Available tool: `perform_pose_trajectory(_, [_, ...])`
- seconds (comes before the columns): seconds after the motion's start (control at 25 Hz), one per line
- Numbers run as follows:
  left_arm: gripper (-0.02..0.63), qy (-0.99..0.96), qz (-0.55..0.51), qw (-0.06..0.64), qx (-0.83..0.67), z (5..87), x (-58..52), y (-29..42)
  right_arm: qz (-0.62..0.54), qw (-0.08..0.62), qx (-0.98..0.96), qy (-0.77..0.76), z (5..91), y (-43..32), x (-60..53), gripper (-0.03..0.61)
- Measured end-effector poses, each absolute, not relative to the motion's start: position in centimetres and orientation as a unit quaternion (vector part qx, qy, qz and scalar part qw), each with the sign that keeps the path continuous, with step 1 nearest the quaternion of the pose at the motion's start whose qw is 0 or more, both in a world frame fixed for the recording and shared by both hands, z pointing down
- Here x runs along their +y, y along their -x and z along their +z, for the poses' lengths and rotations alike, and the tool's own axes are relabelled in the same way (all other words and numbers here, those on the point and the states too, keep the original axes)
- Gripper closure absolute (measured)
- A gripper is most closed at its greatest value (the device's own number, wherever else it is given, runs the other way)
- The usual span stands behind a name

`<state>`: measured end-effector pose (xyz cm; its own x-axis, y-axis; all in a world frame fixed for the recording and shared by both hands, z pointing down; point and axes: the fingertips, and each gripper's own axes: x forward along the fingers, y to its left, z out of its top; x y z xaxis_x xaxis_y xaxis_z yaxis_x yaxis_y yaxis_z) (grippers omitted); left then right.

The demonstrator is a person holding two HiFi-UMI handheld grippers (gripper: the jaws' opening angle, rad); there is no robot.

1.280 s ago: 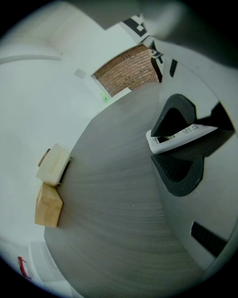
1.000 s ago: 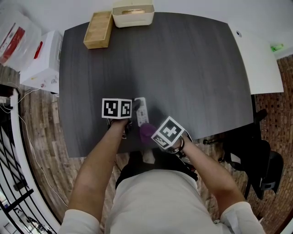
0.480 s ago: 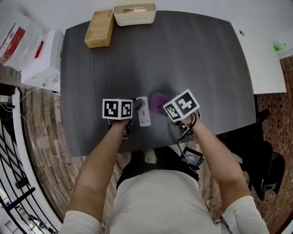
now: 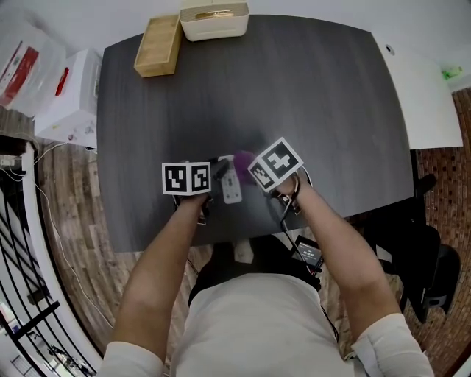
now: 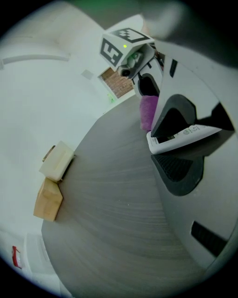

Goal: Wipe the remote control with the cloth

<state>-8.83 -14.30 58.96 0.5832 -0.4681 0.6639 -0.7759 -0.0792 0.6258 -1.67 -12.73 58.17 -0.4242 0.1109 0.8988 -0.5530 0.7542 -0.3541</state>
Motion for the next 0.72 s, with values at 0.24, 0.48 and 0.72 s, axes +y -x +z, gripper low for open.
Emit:
perform_pose_trajectory(0.24, [0.494, -0.716, 0.139, 0.525, -0.439, 59.0, -14.3, 8.8, 0.332, 0.534, -0.773, -0.089, 58.3, 0.7, -8.2, 0.457])
perform_pose_trajectory(0.48, [0.494, -0.717, 0.138, 0.521, -0.443, 59.0, -14.3, 9.0, 0.33, 0.543, -0.771, -0.046, 58.2, 0.5, -2.4, 0.457])
perform_pose_trajectory(0.72, [0.494, -0.728, 0.148, 0.504, -0.441, 58.8, -14.3, 9.2, 0.341, 0.531, -0.776, -0.023, 57.5, 0.3, 0.8, 0.457])
